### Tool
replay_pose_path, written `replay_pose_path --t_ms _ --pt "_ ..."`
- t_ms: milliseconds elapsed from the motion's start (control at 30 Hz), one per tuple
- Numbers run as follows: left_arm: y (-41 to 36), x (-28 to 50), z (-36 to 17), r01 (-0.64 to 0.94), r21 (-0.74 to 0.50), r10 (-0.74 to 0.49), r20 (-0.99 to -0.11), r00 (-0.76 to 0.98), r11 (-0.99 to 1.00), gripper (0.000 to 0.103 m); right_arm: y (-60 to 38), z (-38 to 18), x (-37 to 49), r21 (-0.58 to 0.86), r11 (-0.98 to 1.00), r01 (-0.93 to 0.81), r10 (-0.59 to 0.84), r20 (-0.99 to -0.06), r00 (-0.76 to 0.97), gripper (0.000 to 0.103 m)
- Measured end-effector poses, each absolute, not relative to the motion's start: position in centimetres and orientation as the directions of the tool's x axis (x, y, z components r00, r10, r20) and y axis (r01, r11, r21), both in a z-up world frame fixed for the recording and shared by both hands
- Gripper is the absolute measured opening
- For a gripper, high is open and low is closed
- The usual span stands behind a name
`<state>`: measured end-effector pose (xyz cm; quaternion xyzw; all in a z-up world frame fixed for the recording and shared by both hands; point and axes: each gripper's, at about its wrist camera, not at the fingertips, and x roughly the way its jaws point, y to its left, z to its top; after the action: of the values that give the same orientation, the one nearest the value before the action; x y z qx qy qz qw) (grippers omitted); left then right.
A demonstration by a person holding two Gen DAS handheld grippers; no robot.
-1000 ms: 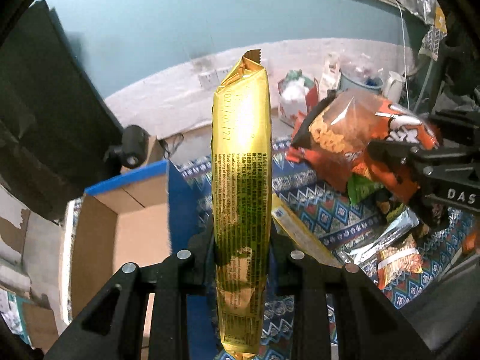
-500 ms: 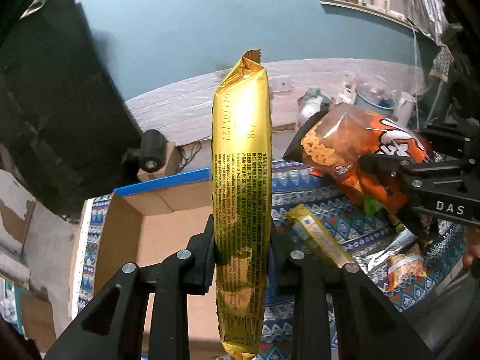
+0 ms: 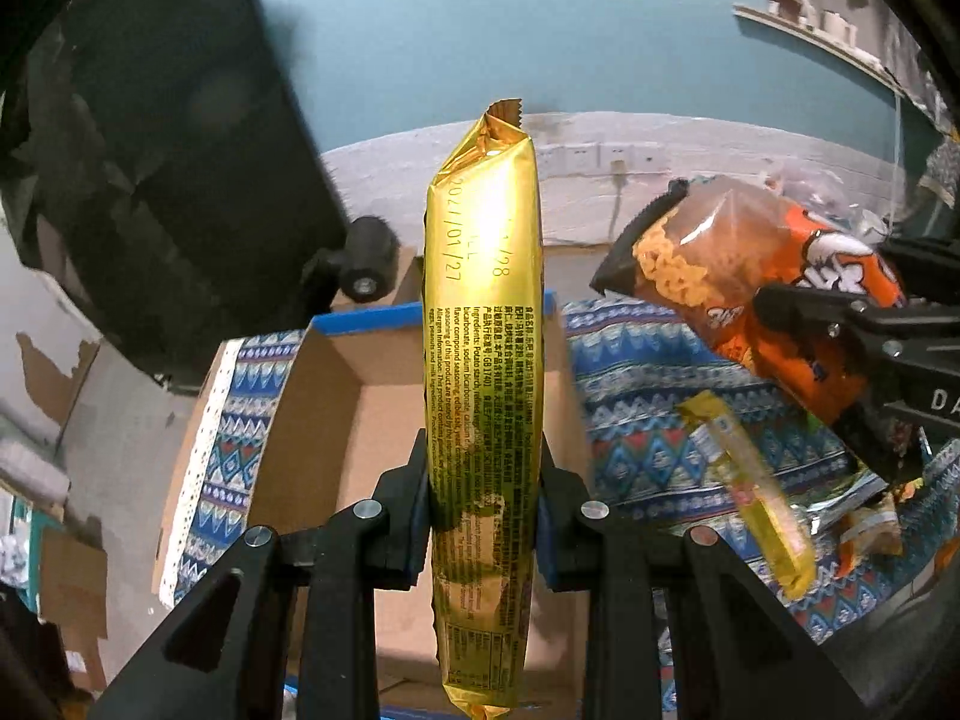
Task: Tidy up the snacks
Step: 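Open left gripper over cardboard box while right gripper drops orange bag into box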
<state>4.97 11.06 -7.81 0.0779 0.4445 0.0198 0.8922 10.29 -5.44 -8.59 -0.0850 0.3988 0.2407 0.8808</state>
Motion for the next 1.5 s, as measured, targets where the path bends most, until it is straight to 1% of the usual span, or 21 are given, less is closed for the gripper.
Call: replay_pose_path --t_ms 433,567,867,933,1000,1033,1267,1333,1367,1433,1500 --pt "17.1 6.1 -11.1 -0.082 0.140 0.162 -0.829 0.535 0.987 0.028 2.3 -10.6 12.3 0.049 0.836 -0.547 0.377 -0.775 0.507 0.044" --pt "18.5 6.8 -12.8 -0.116 0.155 0.192 -0.854 0.483 0.981 0.028 4.0 -11.6 12.7 0.048 0.827 -0.560 0.375 -0.790 0.486 0.044" --pt "20.4 6.9 -14.8 -0.157 0.149 0.202 -0.889 0.411 0.976 0.029 7.6 -14.2 12.9 0.037 0.801 -0.597 0.363 -0.824 0.436 0.044" --pt "20.6 6.9 -14.7 -0.163 0.173 0.225 -0.888 0.400 0.971 0.033 8.1 -14.7 13.0 0.039 0.797 -0.602 0.361 -0.831 0.424 0.044" --pt "20.8 6.6 -14.6 -0.169 0.192 0.244 -0.885 0.395 0.967 0.046 8.7 -15.2 13.1 0.036 0.792 -0.610 0.357 -0.838 0.413 0.044" --pt "20.8 6.5 -14.4 -0.171 0.198 0.251 -0.883 0.397 0.965 0.048 8.9 -15.4 13.2 0.035 0.790 -0.612 0.355 -0.840 0.411 0.044" --pt "21.4 5.6 -13.6 -0.184 0.220 0.277 -0.874 0.400 0.958 0.051 10.0 -16.7 13.7 0.035 0.781 -0.624 0.346 -0.856 0.385 0.044" --pt "21.6 5.3 -13.5 -0.187 0.218 0.277 -0.871 0.405 0.958 0.054 10.2 -17.0 13.8 0.040 0.776 -0.630 0.350 -0.858 0.376 0.044" --pt "21.5 5.3 -13.4 -0.189 0.218 0.278 -0.869 0.408 0.957 0.058 10.4 -17.1 13.9 0.041 0.773 -0.634 0.352 -0.859 0.373 0.045" --pt "21.5 5.3 -13.3 -0.186 0.219 0.279 -0.866 0.415 0.958 0.059 10.6 -17.3 14.0 0.059 0.763 -0.644 0.365 -0.861 0.354 0.046" --pt "21.3 5.4 -13.3 -0.184 0.219 0.278 -0.867 0.413 0.958 0.059 10.6 -17.3 14.1 0.079 0.759 -0.646 0.378 -0.862 0.338 0.057"
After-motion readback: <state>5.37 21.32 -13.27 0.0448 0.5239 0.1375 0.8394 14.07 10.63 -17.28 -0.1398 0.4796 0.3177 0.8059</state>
